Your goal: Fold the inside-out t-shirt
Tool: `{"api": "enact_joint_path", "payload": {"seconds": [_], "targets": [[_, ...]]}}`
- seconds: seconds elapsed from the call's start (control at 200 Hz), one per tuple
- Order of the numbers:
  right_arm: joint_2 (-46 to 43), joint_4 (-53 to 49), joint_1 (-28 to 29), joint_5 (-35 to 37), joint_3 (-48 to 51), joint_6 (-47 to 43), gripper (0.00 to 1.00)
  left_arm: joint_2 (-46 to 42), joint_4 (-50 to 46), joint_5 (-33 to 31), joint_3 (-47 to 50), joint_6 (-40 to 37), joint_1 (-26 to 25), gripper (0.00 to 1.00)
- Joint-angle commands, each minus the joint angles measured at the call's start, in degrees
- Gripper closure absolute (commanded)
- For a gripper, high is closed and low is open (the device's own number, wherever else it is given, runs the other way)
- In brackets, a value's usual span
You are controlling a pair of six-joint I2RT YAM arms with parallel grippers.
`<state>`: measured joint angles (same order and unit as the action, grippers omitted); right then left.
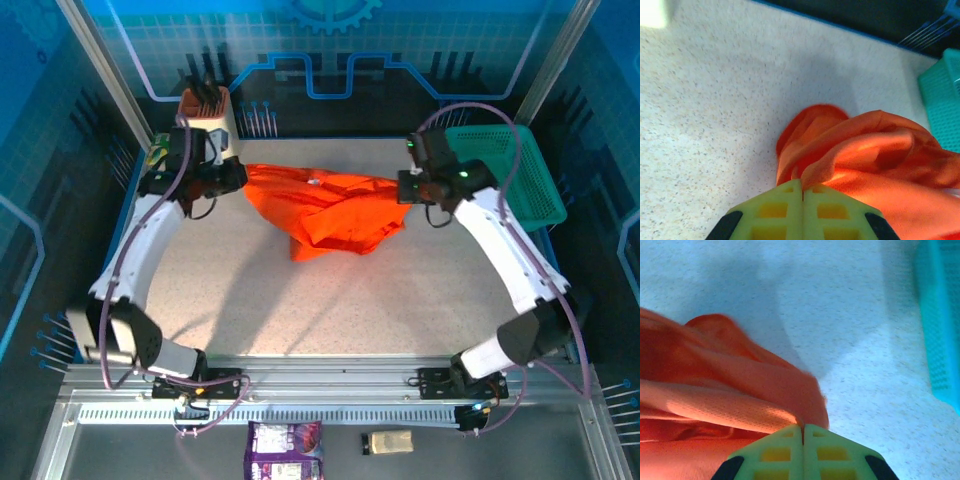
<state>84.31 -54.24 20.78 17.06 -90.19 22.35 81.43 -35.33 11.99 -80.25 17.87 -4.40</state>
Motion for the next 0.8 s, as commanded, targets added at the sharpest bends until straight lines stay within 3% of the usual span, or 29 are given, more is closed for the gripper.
{"api": "enact_joint_path", "payload": {"seconds": [0.0, 0.13, 0.18, 0.305, 0.385, 0.52, 0.655, 0.795], "targets": [[0.94, -0.08, -4.85, -3.18, 10.38, -1.09, 1.0, -1.23, -2.88, 2.42, 9.56, 0.01, 0.44, 1.0], [2.12, 2.91, -7.25, -1.29, 17.98, 0.01, 1.0, -0.67, 2.55, 4.54, 22.74, 2.78, 0.36, 1.0], [2.74, 2.13, -6.88, 0.16, 18.3, 0.52, 0.9, 0.27, 4.22, 5.04, 26.37, 3.79, 0.14, 1.0], [1.05, 0.09, -3.9, 3.6, 16.69, 1.07, 0.71, -0.75, 4.71, 4.19, 29.23, 4.31, -1.1, 0.79], [0.37, -0.94, -1.01, 3.31, 14.73, 1.55, 0.68, -2.47, 3.4, 2.88, 26.67, 3.28, -1.86, 0.68], [2.27, -0.08, 6.18, -2.93, 11.88, 1.99, 0.64, -1.02, -0.47, 2.14, 18.67, 1.34, -5.55, 0.63], [7.86, 1.51, 13.03, -7.0, 8.85, 3.05, 0.6, 4.15, -1.93, 1.74, 10.66, 1.11, -14.06, 0.6], [9.98, 0.47, 12.53, -3.5, 9.78, 6.46, 0.6, 12.52, -2.28, -0.93, 2.11, 0.41, -24.33, 0.56]]}}
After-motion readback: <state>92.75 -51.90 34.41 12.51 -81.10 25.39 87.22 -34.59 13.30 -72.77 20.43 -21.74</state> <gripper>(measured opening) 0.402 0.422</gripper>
